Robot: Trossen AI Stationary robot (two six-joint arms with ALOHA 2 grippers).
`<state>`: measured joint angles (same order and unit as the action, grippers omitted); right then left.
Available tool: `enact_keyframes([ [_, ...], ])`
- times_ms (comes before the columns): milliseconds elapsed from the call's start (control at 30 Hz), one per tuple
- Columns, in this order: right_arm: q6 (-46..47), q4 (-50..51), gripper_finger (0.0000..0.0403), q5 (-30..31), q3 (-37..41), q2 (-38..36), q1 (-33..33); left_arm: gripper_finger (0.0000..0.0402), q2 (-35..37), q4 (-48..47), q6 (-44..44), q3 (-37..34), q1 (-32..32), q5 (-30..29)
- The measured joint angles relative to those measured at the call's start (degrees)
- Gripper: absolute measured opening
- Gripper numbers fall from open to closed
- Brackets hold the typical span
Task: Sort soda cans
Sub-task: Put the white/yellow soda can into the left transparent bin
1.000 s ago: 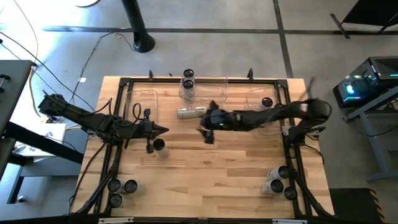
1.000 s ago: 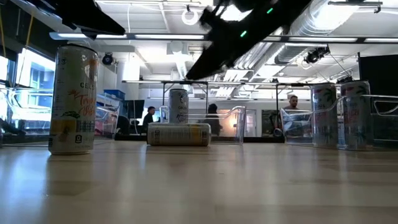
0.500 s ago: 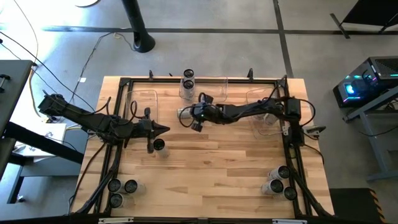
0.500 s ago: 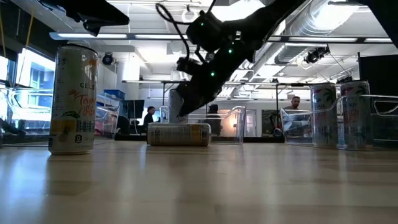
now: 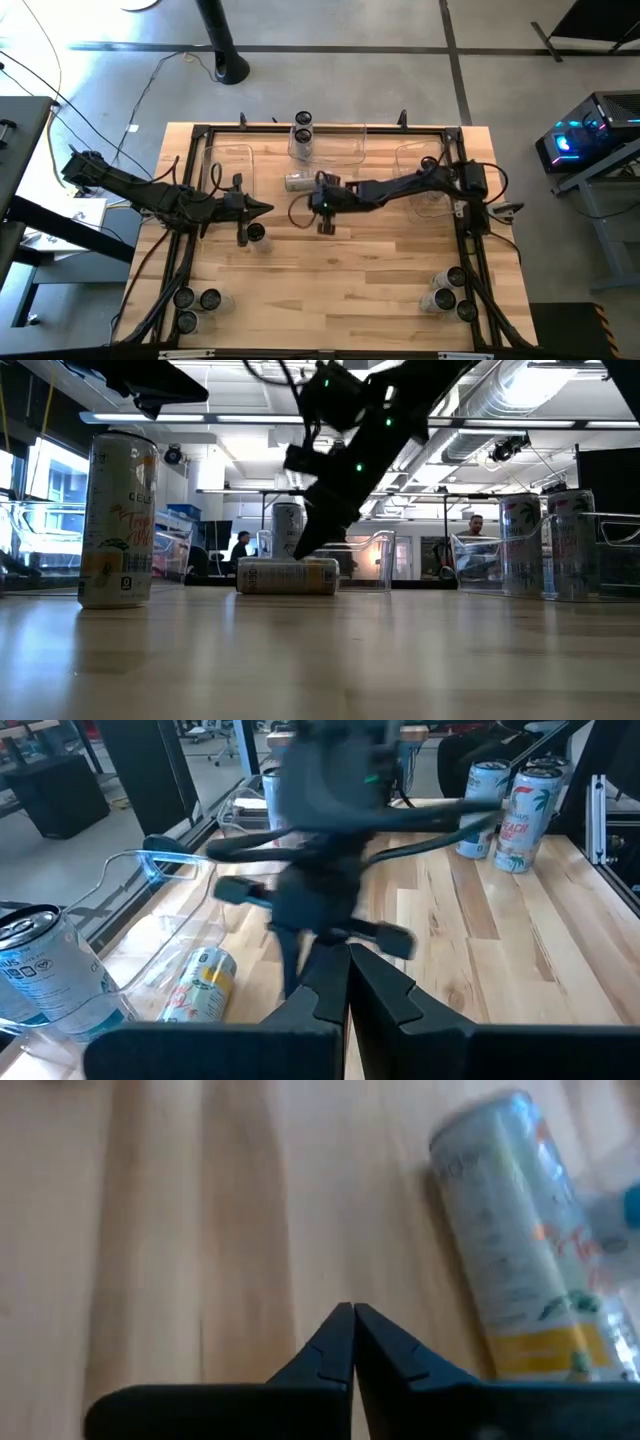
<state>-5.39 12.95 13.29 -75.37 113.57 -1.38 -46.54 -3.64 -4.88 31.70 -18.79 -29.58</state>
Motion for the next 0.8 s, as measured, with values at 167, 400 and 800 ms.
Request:
enact_keyframes([
  [167, -4.2, -7.3, 0.0000, 12.0, 0.0, -0.4, 0.1, 0.0000, 0.0, 0.6, 0.6, 0.0, 0.0, 0.0],
  [400, -3.5, -11.7, 0.0000, 13.5, 0.0, 3.3, -5.4, 0.0000, -0.3, 0.4, 0.1, 0.0, 0.0, 0.0],
  [800, 2.3, -4.7, 0.0000, 7.4, -0.1, 1.6, 2.9, 0.0000, -0.6, 0.5, -0.6, 0.0, -0.1, 0.0],
])
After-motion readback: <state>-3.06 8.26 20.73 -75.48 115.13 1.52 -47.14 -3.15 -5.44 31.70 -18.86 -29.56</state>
